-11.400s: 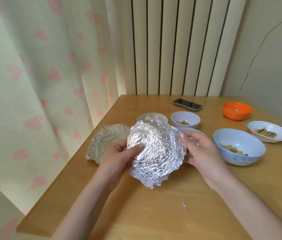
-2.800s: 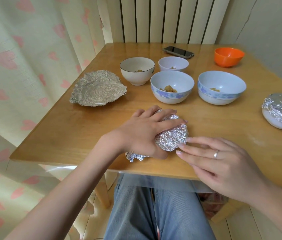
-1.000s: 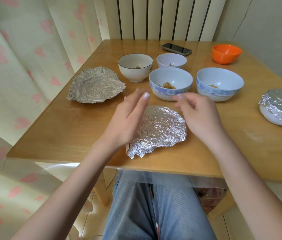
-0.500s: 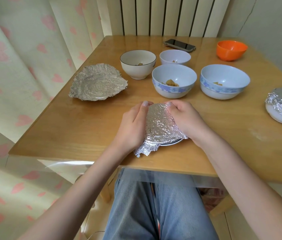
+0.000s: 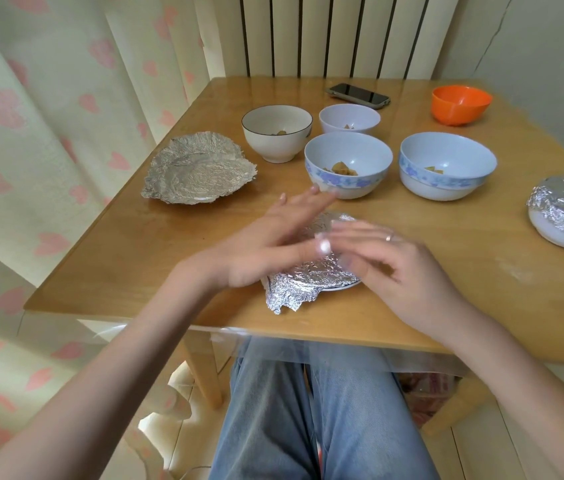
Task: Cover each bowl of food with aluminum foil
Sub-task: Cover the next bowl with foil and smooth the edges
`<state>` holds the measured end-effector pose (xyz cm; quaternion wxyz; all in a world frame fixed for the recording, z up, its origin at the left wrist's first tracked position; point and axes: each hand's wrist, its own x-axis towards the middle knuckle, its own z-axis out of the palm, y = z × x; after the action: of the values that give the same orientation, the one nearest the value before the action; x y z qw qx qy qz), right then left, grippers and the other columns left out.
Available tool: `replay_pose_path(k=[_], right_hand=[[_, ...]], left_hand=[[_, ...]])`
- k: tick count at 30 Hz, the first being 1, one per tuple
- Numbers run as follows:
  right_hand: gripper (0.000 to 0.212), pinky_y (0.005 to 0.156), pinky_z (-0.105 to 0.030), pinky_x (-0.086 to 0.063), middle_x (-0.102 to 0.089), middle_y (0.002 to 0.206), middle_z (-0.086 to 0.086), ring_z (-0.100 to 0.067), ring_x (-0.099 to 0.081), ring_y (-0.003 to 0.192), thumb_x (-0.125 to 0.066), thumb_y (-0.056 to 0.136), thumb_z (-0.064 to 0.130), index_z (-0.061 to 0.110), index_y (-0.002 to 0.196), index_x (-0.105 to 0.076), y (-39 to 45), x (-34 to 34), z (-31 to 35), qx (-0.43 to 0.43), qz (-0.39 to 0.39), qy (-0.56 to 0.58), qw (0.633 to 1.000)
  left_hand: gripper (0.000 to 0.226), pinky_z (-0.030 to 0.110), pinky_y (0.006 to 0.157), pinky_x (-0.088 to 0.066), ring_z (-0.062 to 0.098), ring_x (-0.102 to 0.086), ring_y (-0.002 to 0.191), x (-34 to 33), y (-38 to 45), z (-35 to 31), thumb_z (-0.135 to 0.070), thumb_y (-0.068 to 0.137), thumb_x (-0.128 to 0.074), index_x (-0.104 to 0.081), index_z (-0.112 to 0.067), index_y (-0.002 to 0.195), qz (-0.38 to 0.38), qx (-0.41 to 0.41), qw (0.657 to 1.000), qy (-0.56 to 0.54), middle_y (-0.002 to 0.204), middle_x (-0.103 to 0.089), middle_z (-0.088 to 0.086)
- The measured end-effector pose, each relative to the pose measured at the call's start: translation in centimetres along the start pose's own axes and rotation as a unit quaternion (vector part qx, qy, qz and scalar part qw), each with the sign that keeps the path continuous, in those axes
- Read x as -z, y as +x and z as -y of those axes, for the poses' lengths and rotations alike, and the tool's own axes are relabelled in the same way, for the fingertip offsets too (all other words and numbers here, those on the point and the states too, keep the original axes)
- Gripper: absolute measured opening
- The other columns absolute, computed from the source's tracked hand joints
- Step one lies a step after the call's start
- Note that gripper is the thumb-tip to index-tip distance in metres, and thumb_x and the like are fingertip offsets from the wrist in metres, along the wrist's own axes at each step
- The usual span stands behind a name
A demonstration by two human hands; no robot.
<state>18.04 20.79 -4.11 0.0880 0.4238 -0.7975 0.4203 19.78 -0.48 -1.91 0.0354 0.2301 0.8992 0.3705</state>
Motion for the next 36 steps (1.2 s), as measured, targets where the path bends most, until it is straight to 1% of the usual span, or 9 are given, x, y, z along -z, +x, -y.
replay_pose_path(k=[2, 5, 10, 16, 21, 24, 27, 31, 36], right_hand=[[0.028, 0.106, -0.016, -0.034, -0.065, 0.118, 0.009, -0.001, -0.05, 0.125, -0.061, 0.089, 0.023, 0.018, 0.117, -0.064, -0.8, -0.1, -0.4, 0.007, 0.02, 0.033, 0.999], [0.02, 0.105, -0.02, -0.036, -0.067, 0.112, 0.01, -0.003, -0.053, 0.122, -0.065, 0.086, 0.023, 0.02, 0.106, -0.068, -1.1, -0.1, -0.8, 0.01, 0.025, 0.067, 0.997], [0.027, 0.11, -0.026, -0.034, -0.068, 0.112, 0.003, -0.006, -0.056, 0.121, -0.064, 0.084, 0.028, 0.012, 0.106, -0.07, -1.3, 0.1, -1.0, 0.029, 0.034, 0.068, 0.997], [0.023, 0.108, -0.028, -0.036, -0.07, 0.107, 0.004, -0.006, -0.06, 0.115, -0.069, 0.08, 0.023, 0.013, 0.101, -0.072, -1.4, 0.0, -0.9, 0.046, 0.013, 0.056, 0.997], [0.017, 0.108, -0.027, -0.036, -0.072, 0.102, 0.005, -0.003, -0.061, 0.111, -0.075, 0.074, 0.013, 0.016, 0.09, -0.076, -1.3, 0.0, 0.0, 0.006, 0.004, 0.076, 0.997], [0.022, 0.108, -0.026, -0.037, -0.071, 0.105, 0.01, 0.0, -0.06, 0.112, -0.077, 0.072, 0.016, 0.019, 0.094, -0.076, -1.2, 0.2, 0.5, -0.015, 0.016, 0.081, 0.996], [0.024, 0.105, -0.026, -0.04, -0.071, 0.104, 0.01, -0.001, -0.061, 0.109, -0.076, 0.074, 0.025, 0.018, 0.096, -0.075, -1.1, -0.4, 0.6, 0.031, 0.001, 0.044, 0.999], [0.016, 0.092, -0.028, -0.049, -0.072, 0.1, 0.001, -0.013, -0.063, 0.098, -0.066, 0.083, 0.018, 0.011, 0.094, -0.076, -1.8, -1.2, 0.4, 0.108, -0.048, -0.027, 0.993], [0.021, 0.092, -0.025, -0.049, -0.07, 0.111, -0.001, -0.016, -0.062, 0.104, -0.062, 0.088, 0.012, 0.008, 0.105, -0.074, -2.3, -0.8, 0.1, 0.169, -0.017, -0.129, 0.977]], left_hand=[[0.105, 0.033, 0.121, 0.011, 0.003, 0.01, 0.149, 0.3, 0.5, 0.0, -0.085, 0.071, -0.042, -0.006, -0.033, 0.155, 0.069, -0.011, 0.993, 0.09, 0.163, -0.002, -0.012], [0.107, 0.037, 0.122, 0.007, 0.01, 0.011, 0.15, 0.1, 0.8, 0.3, -0.082, 0.065, -0.049, -0.001, -0.044, 0.153, 0.086, 0.009, 0.983, 0.161, 0.164, 0.002, -0.014], [0.108, 0.018, 0.113, -0.002, 0.005, -0.005, 0.145, -0.3, 0.5, 0.0, -0.081, 0.058, -0.048, -0.003, -0.049, 0.15, 0.067, 0.021, 0.982, 0.175, 0.163, -0.006, -0.011], [0.115, 0.029, 0.119, -0.007, 0.012, -0.003, 0.148, -0.3, 0.5, 0.0, -0.086, 0.051, -0.053, 0.009, -0.057, 0.143, 0.079, 0.026, 0.979, 0.186, 0.164, -0.003, -0.009], [0.12, 0.03, 0.119, -0.006, 0.013, 0.0, 0.149, -0.3, 0.5, -0.1, -0.087, 0.049, -0.053, 0.01, -0.055, 0.146, 0.086, 0.033, 0.976, 0.198, 0.163, 0.002, -0.012], [0.131, 0.034, 0.12, -0.004, 0.012, 0.006, 0.149, 0.0, 0.6, -0.6, -0.084, 0.047, -0.066, 0.013, -0.054, 0.147, 0.114, 0.056, 0.972, 0.196, 0.163, 0.011, -0.012], [0.132, 0.036, 0.121, -0.004, 0.016, 0.009, 0.15, 0.2, 0.7, -0.9, -0.073, 0.054, -0.075, 0.016, -0.053, 0.146, 0.127, 0.07, 0.967, 0.209, 0.163, 0.015, -0.008], [0.131, 0.032, 0.118, -0.006, 0.013, 0.005, 0.149, 0.0, 0.8, -1.2, -0.068, 0.058, -0.078, 0.014, -0.051, 0.148, 0.12, 0.063, 0.965, 0.224, 0.163, 0.007, -0.009], [0.129, 0.032, 0.119, -0.01, 0.011, 0.002, 0.147, -0.1, 0.8, -1.0, -0.065, 0.059, -0.078, 0.012, -0.049, 0.15, 0.107, 0.057, 0.966, 0.23, 0.162, 0.001, -0.01]])
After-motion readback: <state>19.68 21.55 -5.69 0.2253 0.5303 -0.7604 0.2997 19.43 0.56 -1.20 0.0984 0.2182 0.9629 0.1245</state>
